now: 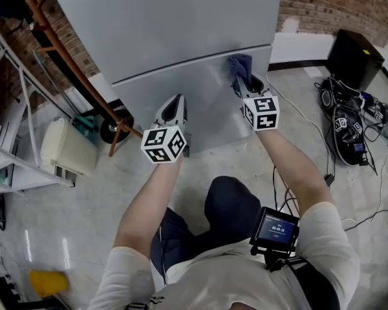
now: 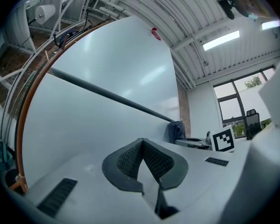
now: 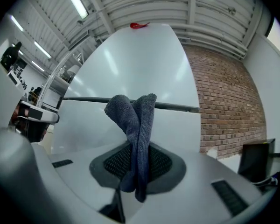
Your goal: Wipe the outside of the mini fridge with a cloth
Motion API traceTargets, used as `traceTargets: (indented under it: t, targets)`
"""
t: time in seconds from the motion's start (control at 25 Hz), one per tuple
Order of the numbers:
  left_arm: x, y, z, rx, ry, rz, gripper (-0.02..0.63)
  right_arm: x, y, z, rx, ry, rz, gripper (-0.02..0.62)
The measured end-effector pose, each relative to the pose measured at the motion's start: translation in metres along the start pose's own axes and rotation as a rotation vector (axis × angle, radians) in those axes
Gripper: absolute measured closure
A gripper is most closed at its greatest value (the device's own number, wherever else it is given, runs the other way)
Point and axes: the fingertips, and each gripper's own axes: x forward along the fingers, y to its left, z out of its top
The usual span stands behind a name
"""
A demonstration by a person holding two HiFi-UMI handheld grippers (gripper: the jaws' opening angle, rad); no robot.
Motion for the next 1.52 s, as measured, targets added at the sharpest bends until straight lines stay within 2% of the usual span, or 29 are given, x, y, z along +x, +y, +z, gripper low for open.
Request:
traceTargets:
  t: [0.32,0.6,0.76,0.88,1.16,1.52]
  targets:
    - [0.006,-0.003,-0.004,0.001,0.013,-0.007,0.606,-0.004,-0.058,-0.010,0.022,0.020,-0.106,0.522]
    - [-0.001,0.000,-0.001,0.009,0.013,0.011,0.606,-0.006,-0.058,-0.011,0.034,0.020,-0.120,0.522]
    - [-0.010,0.009,0.002,0.001,0.009,0.033,0.606,-0.010,-0.045,-0.004,0.043,0.005,-0.106,0.522]
    - [-0.020,0.020,0.004,-0.007,0.004,0.062,0.606,-0.012,-0.012,0.006,0.050,-0.024,-0.045,0.522]
    - [-0.060,0.062,0.017,-0.006,-0.007,0.146,0.606,-0.003,0.101,0.032,0.075,-0.065,0.157,0.522]
    - [-0.132,0.127,0.017,-0.002,0.005,0.272,0.606,0.013,0.247,0.020,0.057,-0.023,0.366,0.522]
